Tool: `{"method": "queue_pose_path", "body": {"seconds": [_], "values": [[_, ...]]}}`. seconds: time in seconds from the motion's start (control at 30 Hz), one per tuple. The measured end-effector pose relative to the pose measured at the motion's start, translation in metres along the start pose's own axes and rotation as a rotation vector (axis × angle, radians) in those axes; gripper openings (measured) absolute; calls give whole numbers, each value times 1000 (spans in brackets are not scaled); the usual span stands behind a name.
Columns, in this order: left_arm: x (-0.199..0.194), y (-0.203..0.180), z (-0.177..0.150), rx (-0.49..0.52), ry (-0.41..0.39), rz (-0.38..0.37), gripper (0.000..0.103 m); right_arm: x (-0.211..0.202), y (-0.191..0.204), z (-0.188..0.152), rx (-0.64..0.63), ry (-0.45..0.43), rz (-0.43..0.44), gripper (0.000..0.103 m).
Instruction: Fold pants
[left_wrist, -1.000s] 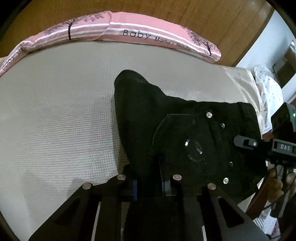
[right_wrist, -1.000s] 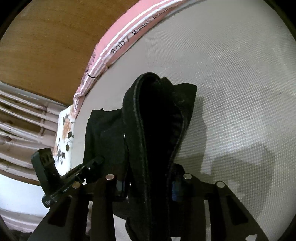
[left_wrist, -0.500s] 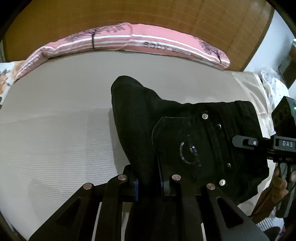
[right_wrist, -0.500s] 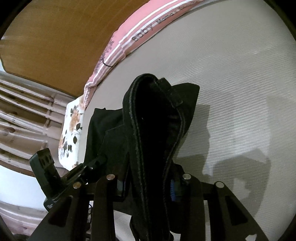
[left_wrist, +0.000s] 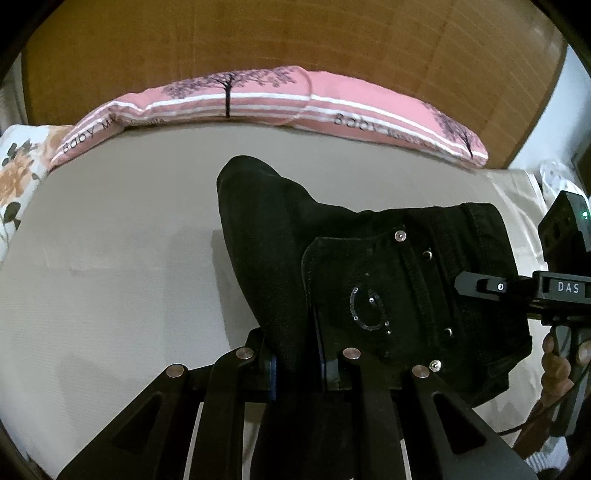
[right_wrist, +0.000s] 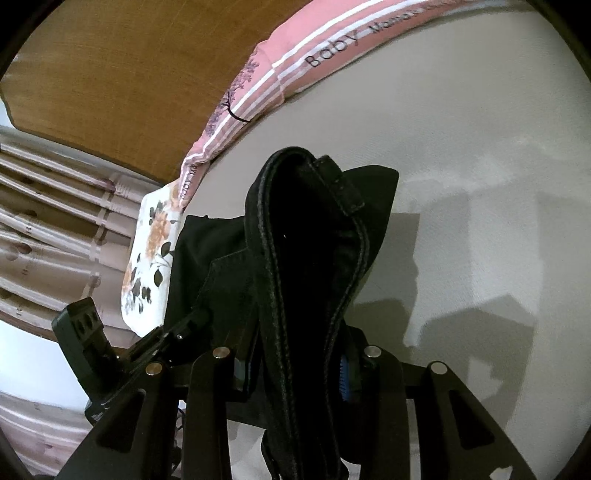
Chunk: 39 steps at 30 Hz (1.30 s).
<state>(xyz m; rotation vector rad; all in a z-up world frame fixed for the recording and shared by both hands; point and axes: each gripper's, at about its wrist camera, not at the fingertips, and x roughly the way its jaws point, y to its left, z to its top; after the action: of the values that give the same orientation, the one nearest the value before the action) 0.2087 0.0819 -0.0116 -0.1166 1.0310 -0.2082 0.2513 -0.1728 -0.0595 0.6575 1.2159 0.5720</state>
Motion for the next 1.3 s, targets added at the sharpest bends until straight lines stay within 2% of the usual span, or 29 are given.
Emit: {"method": "queue_pose_path", "body": {"seconds": [0.47,0.73,0.83,0.93,1.0,1.1,1.13,1.23,1.3], "values": [[36,43,70,-31,-25,15,15,50,22,75,-32,3,-5,31],[66,68,82,-62,8,17,16,73,21,95,-32,-3,-20,31],[84,79,73,-66,37,27,22,84,14,94,-71,-13,-113,32],[93,86,64,-69,21,34,35,95,12,89,-126,-31,-226,43],[95,88,61,-64,6,38,37,99,10,85,-155,-55,-264,54],[95,87,59,-56,-13,59,48,100,9,83,-172,-80,-284,56],[95,87,58,-52,-18,81,55,100,11,82,-193,-90,-298,56],[87,84,55,-54,-19,122,56,96,18,76,-228,-87,-348,62],[81,79,52,-40,-19,161,56,92,21,68,-236,-79,-366,63]]}}
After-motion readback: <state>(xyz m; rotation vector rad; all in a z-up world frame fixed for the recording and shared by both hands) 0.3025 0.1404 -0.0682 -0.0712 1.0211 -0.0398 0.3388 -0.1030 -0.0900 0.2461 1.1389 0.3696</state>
